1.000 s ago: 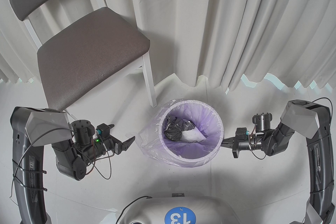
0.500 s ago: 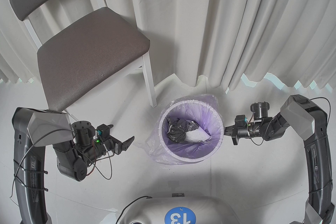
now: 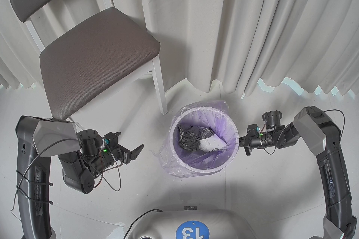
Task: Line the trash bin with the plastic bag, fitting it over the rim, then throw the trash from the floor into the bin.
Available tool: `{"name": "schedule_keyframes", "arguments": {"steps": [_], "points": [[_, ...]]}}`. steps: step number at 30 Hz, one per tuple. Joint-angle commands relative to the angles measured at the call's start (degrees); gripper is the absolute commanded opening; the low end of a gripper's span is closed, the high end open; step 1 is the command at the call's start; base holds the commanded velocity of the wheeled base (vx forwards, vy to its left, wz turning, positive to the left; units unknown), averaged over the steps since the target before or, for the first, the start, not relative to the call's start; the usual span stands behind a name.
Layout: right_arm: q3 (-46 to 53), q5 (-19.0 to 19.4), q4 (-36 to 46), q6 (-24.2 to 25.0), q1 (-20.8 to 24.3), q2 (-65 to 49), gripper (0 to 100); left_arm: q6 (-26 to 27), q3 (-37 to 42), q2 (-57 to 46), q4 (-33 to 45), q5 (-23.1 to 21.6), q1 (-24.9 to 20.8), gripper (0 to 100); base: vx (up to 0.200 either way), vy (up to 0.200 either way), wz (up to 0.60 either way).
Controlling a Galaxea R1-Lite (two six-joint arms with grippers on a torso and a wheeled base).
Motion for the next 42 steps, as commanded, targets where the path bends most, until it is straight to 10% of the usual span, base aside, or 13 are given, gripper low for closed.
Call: {"name": "schedule_keyframes", "arguments": {"steps": [1, 25, 42], "points": [[-1.22, 0.02, 0.41, -0.32, 0.39, 0.93, 100, -0.01, -0.07, 0.24, -0.23, -0.01, -0.14, 100, 0.000, 0.000, 0.00], [19.17, 7.14, -10.49, 3.64, -12.09, -17.44, 100, 1.92, -0.07, 0.15, 1.26, 0.87, -4.19, 100, 0.000, 0.000, 0.00], [32.00, 7.31, -44.77, 29.56, -18.24, -28.60, 100, 7.29, -26.79, 8.15, 34.57, 0.43, -9.11, 100, 0.000, 0.000, 0.00]]}}
